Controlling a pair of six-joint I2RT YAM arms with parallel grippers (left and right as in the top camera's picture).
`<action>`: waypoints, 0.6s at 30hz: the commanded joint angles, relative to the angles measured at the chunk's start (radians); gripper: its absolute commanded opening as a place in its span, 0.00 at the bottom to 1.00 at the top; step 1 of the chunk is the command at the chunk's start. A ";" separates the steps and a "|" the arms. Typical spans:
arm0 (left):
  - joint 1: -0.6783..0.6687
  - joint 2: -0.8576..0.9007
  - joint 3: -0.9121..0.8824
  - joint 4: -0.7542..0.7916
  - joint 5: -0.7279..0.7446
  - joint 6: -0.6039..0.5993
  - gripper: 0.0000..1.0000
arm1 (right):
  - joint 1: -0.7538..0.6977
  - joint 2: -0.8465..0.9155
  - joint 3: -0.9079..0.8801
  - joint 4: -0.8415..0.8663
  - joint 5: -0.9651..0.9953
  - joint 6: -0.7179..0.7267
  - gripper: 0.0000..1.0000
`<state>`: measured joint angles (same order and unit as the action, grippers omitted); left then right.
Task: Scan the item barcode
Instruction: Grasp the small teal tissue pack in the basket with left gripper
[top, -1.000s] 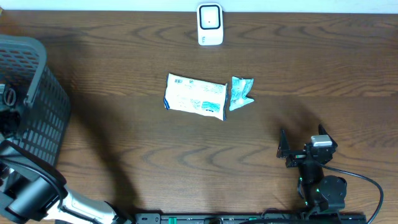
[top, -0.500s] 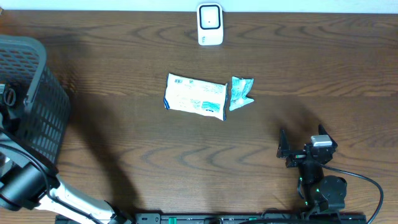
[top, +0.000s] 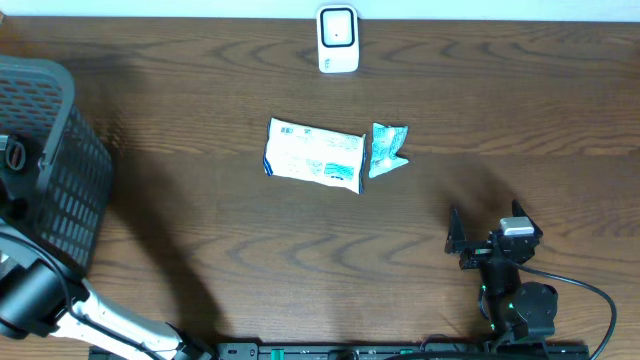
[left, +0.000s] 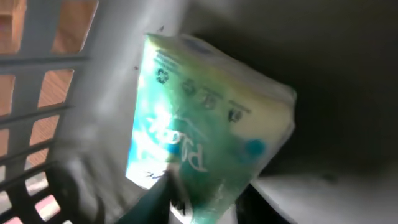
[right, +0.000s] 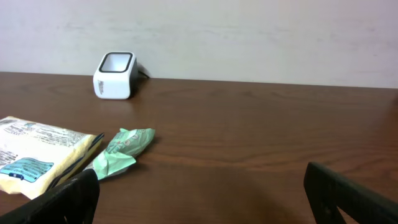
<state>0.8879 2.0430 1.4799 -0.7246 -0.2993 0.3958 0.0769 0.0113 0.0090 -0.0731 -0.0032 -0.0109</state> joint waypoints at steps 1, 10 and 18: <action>0.033 0.014 -0.003 -0.006 0.084 -0.012 0.09 | 0.000 -0.005 -0.003 -0.002 0.001 0.010 0.99; 0.019 -0.081 -0.002 -0.013 0.200 -0.020 0.07 | 0.000 -0.005 -0.003 -0.002 0.001 0.010 0.99; 0.006 -0.358 -0.001 0.017 0.496 -0.156 0.07 | 0.000 -0.005 -0.003 -0.002 0.001 0.010 0.99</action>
<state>0.8959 1.8065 1.4757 -0.7124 -0.0048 0.3244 0.0769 0.0113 0.0090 -0.0734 -0.0032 -0.0109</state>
